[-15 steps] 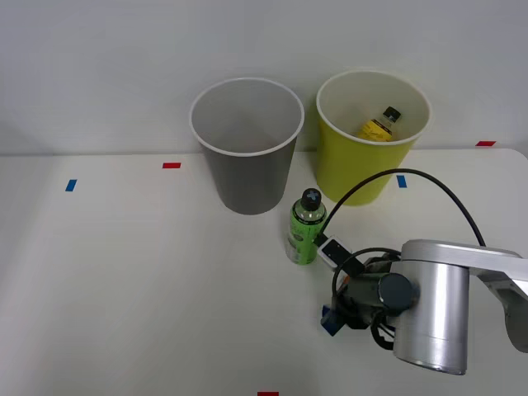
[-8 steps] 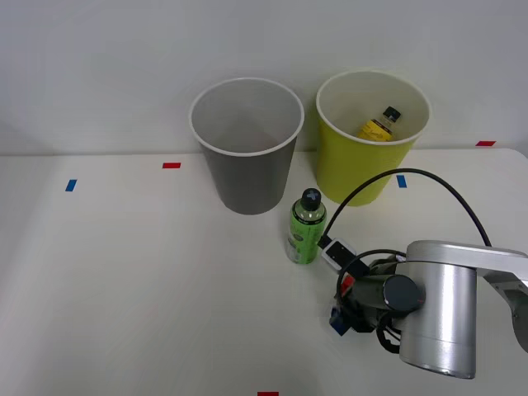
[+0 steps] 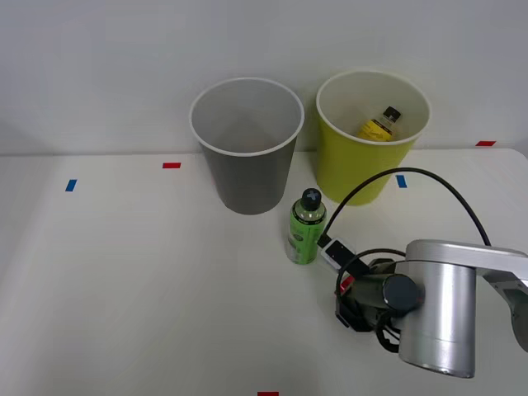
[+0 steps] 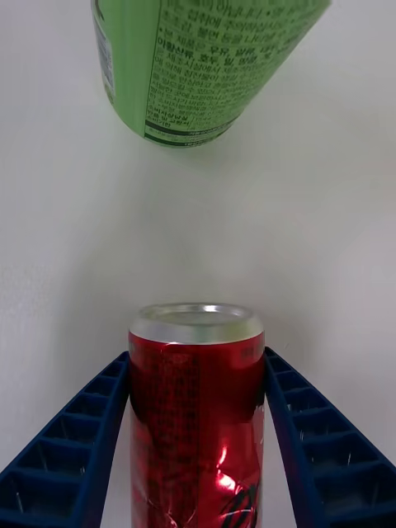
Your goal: Put cans in the gray bin, plastic bottles in the light green bin
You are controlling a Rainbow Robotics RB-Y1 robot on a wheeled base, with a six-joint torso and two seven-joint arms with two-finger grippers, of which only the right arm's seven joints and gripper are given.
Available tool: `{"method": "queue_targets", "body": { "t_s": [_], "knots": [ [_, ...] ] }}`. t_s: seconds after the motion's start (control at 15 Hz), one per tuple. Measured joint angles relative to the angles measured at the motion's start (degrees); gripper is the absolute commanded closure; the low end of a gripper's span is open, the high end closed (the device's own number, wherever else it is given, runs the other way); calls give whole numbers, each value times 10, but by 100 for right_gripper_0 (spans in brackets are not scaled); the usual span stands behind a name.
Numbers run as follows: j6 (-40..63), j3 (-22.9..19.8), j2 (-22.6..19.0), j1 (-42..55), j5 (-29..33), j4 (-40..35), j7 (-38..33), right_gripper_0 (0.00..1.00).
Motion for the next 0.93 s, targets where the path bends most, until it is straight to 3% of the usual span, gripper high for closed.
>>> {"method": "queue_targets", "body": {
  "t_s": [0.2,0.33,0.93],
  "knots": [
    [4,0,0,0,-3,0,2,68],
    [6,0,0,1,-11,0,2,73],
    [18,-9,1,4,9,-7,-20,74]
  ]
}}
